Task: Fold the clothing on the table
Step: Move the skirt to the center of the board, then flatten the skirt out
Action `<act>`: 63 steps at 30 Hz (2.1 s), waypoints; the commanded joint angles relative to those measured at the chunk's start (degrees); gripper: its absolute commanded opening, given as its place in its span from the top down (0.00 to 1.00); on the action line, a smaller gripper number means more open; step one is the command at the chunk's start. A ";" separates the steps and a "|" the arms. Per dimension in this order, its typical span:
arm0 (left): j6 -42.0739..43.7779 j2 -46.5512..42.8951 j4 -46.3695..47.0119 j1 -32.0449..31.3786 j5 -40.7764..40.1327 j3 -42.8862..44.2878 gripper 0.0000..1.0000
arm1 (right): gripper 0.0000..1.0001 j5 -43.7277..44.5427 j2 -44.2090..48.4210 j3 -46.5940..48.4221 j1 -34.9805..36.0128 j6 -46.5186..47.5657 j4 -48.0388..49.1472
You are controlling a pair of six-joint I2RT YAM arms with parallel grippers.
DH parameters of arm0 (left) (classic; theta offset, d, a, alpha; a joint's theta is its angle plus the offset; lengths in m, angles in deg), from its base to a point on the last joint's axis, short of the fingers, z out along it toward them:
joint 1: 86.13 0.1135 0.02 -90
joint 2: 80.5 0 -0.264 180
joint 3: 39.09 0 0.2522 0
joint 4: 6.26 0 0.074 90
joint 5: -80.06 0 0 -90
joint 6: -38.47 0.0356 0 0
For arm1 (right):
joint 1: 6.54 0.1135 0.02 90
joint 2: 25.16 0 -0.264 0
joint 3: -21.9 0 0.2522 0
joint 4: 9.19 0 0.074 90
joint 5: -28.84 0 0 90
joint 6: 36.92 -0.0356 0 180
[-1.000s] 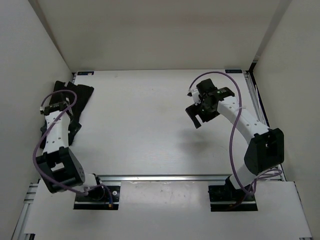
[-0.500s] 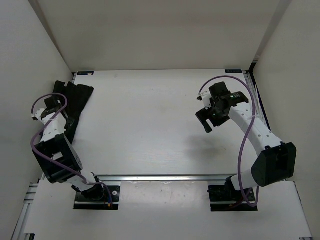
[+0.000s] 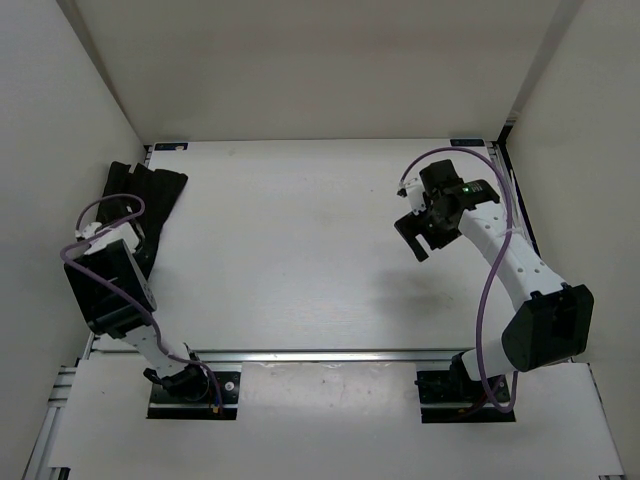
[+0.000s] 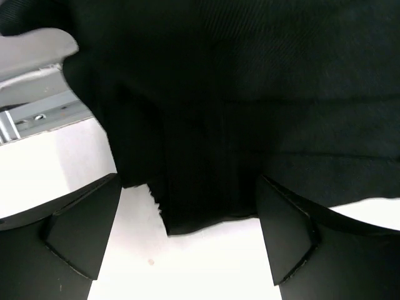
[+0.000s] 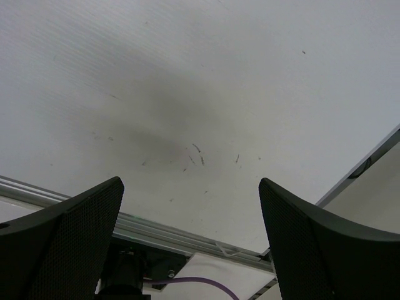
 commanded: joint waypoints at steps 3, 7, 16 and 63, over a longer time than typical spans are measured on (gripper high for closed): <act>-0.82 3.19 1.03 -0.90 -1.03 2.87 0.02 | 0.07 3.56 0.87 1.17 -0.61 -1.08 -0.17; -0.66 4.43 1.73 -1.51 0.29 3.75 0.47 | 0.07 5.05 1.92 0.11 -0.44 -1.34 -0.08; 2.86 -6.70 3.82 -11.16 -1.64 3.14 1.00 | 0.07 4.79 5.00 -6.56 -1.49 -3.80 5.71; -0.03 -30.28 -0.75 -65.59 30.08 -20.41 0.01 | 0.07 -40.74 -12.14 -10.88 5.10 2.10 54.65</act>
